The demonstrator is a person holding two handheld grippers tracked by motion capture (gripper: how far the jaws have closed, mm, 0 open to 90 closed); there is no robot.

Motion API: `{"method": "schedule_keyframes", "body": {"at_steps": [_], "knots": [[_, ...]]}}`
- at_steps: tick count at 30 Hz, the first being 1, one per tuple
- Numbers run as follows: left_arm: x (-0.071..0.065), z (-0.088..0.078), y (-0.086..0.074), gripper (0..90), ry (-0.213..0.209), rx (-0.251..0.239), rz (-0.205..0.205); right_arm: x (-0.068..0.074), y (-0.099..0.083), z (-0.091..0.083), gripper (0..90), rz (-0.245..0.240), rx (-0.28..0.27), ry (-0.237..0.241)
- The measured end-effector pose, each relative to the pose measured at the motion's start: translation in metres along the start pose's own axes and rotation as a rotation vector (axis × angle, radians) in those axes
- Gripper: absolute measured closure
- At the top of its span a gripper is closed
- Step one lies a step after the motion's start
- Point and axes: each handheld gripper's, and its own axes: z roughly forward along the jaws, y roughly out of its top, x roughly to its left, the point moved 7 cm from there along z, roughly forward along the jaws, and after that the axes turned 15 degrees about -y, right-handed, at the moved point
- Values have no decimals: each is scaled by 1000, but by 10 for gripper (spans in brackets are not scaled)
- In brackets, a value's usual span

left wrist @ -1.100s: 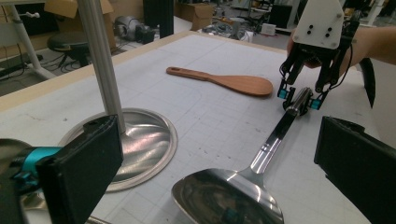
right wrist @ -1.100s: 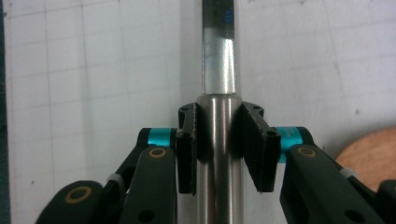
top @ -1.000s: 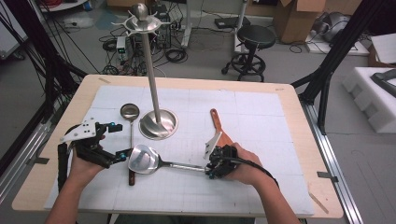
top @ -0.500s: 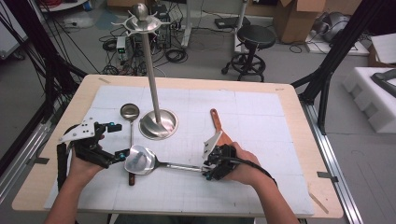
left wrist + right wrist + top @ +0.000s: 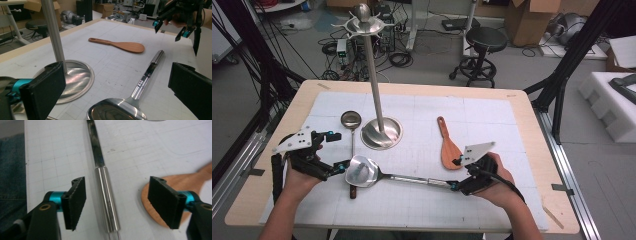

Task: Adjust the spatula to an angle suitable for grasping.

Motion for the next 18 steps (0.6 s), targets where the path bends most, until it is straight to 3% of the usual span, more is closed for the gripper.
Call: {"method": "schedule_keyframes", "body": {"at_steps": [10,18], "knots": [[0,1,-2,17,-14,20,6,-20,-26,-31,204,162,-150,-119],[-2,3,-1,17,-24,7,3,-30,-34,-44,121,197,-197,-188]]}}
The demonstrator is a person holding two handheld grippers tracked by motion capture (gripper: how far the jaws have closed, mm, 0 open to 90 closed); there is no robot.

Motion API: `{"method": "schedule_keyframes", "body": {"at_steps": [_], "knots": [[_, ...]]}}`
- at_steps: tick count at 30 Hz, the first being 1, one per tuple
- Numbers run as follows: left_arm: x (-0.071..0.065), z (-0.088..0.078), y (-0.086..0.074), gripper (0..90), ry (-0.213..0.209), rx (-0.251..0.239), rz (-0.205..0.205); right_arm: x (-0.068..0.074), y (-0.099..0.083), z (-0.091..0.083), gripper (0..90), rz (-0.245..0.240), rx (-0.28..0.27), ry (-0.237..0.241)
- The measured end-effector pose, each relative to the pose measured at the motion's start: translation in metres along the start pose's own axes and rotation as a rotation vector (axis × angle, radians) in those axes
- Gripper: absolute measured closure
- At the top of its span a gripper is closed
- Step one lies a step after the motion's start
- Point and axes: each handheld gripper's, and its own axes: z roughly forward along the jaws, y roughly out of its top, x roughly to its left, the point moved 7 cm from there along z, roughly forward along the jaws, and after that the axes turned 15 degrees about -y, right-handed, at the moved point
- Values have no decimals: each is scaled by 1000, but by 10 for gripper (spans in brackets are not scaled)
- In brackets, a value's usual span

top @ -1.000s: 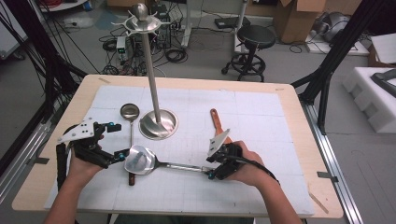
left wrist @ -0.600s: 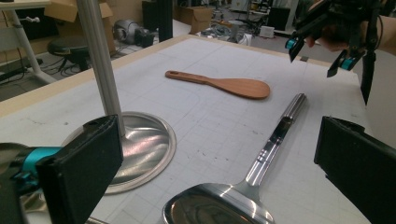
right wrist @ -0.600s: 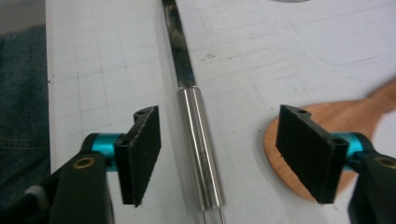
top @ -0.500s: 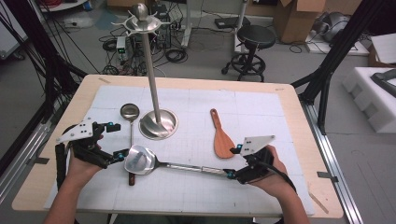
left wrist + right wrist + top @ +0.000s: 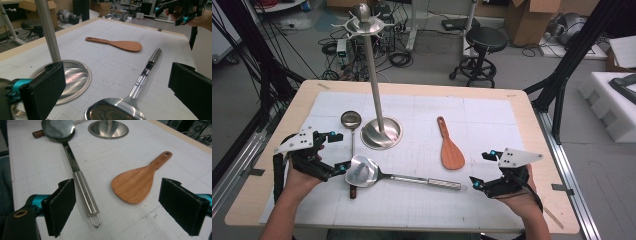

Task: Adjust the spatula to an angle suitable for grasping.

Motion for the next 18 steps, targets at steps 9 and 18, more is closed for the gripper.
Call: {"method": "schedule_keyframes", "body": {"at_steps": [9,18], "knots": [[1,-2,0,17,9,6,5,1,0,-3,108,10,-26,9],[2,-2,-1,17,16,20,2,-2,-2,-3,109,19,-38,5]]}}
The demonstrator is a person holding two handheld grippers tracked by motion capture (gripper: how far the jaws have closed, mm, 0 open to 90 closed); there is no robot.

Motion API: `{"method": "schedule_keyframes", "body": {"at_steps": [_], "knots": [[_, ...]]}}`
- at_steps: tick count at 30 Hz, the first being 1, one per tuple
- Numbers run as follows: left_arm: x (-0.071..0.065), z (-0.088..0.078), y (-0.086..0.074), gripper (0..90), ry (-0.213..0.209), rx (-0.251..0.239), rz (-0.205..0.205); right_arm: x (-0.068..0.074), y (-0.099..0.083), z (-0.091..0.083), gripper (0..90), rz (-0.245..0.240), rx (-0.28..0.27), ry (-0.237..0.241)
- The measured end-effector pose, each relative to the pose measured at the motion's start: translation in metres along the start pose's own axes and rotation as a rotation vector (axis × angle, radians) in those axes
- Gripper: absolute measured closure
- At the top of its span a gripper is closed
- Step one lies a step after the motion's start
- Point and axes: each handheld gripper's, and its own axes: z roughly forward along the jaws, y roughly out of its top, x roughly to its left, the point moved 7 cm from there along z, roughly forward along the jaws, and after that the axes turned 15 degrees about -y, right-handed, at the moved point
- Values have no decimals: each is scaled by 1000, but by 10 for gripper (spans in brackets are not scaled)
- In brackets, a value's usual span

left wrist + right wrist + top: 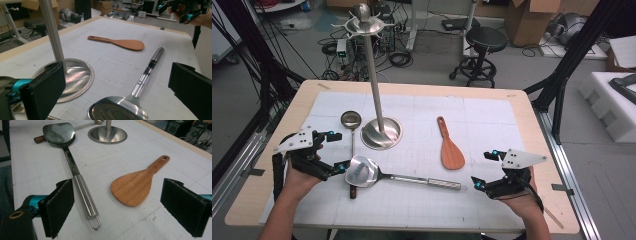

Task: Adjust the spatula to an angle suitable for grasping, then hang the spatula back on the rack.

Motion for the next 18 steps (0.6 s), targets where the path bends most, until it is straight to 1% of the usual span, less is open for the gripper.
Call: {"method": "schedule_keyframes", "body": {"at_steps": [2,6,12,16,18], "knots": [[0,0,0,17,2,5,2,-2,-1,0,109,11,0,3],[0,0,-1,17,2,9,-3,-5,-1,-2,109,23,-1,-6],[-2,-1,-1,17,4,18,5,-6,-2,0,109,21,3,-4],[-4,-1,1,17,-3,12,12,-6,-1,2,109,16,7,-5],[-4,1,1,17,-7,16,8,-5,-2,1,109,20,14,-4]]}}
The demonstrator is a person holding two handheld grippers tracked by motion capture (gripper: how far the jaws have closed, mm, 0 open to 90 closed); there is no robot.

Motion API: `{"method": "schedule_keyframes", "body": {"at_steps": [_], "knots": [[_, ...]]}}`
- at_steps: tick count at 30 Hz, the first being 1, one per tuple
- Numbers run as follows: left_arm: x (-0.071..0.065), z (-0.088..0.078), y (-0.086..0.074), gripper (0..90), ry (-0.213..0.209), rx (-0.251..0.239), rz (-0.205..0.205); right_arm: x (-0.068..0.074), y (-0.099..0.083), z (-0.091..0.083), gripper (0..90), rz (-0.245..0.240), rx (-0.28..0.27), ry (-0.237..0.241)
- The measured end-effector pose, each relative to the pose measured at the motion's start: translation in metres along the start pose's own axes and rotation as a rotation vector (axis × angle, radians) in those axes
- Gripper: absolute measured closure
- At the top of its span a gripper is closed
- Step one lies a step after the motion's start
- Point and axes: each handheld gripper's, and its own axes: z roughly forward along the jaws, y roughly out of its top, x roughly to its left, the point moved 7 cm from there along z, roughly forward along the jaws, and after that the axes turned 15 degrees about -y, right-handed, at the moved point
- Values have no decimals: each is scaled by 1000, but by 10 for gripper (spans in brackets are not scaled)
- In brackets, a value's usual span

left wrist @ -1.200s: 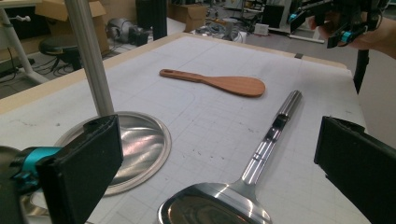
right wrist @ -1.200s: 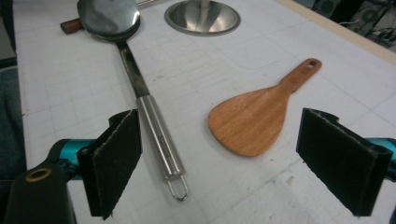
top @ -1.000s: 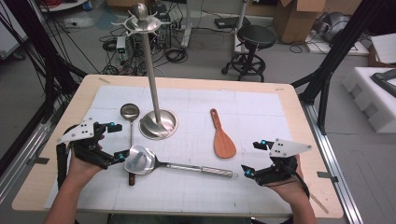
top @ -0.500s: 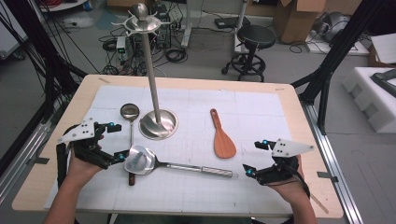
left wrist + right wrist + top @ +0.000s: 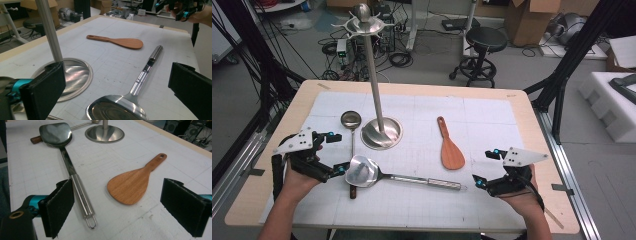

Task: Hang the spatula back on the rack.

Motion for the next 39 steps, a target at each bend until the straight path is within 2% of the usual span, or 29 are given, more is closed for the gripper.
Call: {"method": "schedule_keyframes", "body": {"at_steps": [4,8,11,14,16,21,24,28,32,39], "knots": [[-2,9,2,17,-26,17,-4,-2,0,-2,109,1,-2,-6],[-3,26,11,17,-56,45,14,-5,-1,-3,110,11,-1,-12],[-4,45,19,17,-60,101,29,-9,-1,-2,110,16,-6,-13],[-6,64,27,17,-102,153,47,-10,-2,0,110,20,1,-9],[-7,78,29,17,-145,182,33,-9,-2,1,110,19,2,4],[-11,113,27,17,-240,290,23,-10,-2,0,110,18,-3,4],[-14,129,25,17,-265,349,40,-12,-2,-1,110,25,-3,0],[-17,148,20,17,-303,384,36,-14,-4,-3,111,27,-5,-3],[-20,163,13,17,-333,444,39,-14,-4,-4,111,29,-12,-4],[-26,188,4,67,-353,530,70,-11,-5,-2,111,16,2,1]]}}
